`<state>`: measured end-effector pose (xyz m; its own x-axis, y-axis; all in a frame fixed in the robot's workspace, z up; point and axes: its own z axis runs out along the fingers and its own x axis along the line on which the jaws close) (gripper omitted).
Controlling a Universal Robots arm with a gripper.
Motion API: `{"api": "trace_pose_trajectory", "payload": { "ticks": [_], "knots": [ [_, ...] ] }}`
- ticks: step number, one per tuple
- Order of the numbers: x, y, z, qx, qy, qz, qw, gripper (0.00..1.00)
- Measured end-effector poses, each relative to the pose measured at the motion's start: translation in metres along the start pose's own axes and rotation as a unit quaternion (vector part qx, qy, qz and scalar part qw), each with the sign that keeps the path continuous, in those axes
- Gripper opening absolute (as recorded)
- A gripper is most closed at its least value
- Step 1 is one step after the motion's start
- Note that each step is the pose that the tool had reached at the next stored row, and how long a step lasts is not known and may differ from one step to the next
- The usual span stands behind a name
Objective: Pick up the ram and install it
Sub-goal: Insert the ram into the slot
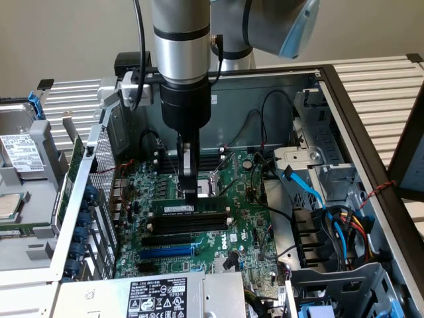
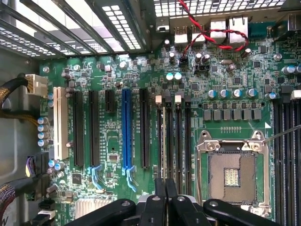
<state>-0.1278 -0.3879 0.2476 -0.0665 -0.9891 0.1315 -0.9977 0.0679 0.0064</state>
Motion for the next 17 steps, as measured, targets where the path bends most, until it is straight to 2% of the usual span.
{"api": "trace_pose_trajectory", "payload": {
  "ticks": [7,17],
  "knots": [
    [-0.0007,0.0000,0.0053,-0.0017,0.0001,0.000,1.0000,0.12],
    [0.0007,-0.0002,0.0058,-0.0023,0.0001,0.000,1.0000,0.12]
  ]
}}
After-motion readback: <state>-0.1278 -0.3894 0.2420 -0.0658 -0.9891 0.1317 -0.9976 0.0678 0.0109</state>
